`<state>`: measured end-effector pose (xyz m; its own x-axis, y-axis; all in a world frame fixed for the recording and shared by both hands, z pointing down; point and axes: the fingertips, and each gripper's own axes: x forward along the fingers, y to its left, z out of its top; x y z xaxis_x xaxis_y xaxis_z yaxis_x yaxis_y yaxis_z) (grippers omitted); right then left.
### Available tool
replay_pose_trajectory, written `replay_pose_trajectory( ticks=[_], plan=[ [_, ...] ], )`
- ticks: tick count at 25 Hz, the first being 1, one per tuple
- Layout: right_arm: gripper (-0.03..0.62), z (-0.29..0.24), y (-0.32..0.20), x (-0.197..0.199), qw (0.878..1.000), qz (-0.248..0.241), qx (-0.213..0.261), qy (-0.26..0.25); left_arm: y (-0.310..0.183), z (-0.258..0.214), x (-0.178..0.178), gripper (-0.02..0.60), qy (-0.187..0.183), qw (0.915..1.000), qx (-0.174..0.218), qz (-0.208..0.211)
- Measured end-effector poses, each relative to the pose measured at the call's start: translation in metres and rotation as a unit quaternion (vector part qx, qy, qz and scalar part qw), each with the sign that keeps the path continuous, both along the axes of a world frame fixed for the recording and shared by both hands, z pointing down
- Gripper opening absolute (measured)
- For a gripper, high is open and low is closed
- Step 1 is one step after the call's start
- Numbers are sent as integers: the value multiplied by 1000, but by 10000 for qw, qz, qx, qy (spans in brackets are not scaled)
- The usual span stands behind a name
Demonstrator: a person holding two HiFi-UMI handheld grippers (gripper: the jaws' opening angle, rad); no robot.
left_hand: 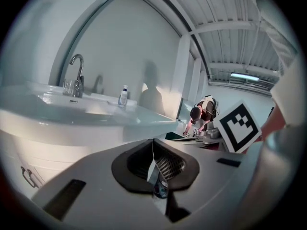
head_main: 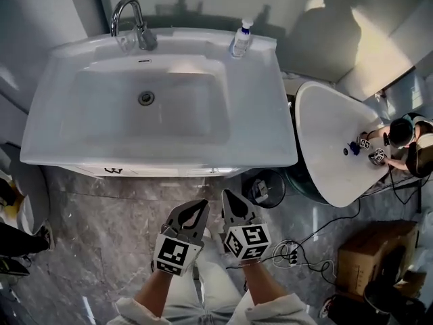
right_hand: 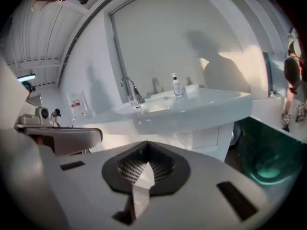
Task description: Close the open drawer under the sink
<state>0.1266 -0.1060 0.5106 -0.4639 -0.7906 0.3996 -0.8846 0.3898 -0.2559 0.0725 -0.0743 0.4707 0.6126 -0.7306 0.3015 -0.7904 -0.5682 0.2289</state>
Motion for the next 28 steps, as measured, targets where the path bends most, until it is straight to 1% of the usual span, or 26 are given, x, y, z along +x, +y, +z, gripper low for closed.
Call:
replay_pose_trajectory(
  ticks=[8, 11, 15, 18, 22, 26, 28],
  plan=[
    [9, -83, -1, -4, 9983, -104, 484, -306, -7, -62, 6, 17, 33, 9992, 410, 19],
    [10, -116, -2, -3, 9968, -172, 653, -419, -9, -87, 11, 17, 125, 9986, 502, 65],
    [9, -164, -5, -1, 9933, -277, 965, -564, -14, -122, 14, 17, 358, 9977, 559, 96],
    [9, -199, -3, -2, 9900, -541, 1119, -663, -14, -153, 15, 17, 407, 9964, 729, 139],
    [9, -246, -3, -7, 9847, -897, 1357, -632, -16, -199, 11, 17, 483, 9936, 1008, 165],
    [9, -280, 3, -11, 9799, -1174, 1432, -738, -11, -235, 10, 17, 567, 9908, 1222, 163],
    [9, -291, 9, -11, 9781, -1285, 1479, -704, -6, -250, 12, 17, 592, 9893, 1318, 221]
  ],
)
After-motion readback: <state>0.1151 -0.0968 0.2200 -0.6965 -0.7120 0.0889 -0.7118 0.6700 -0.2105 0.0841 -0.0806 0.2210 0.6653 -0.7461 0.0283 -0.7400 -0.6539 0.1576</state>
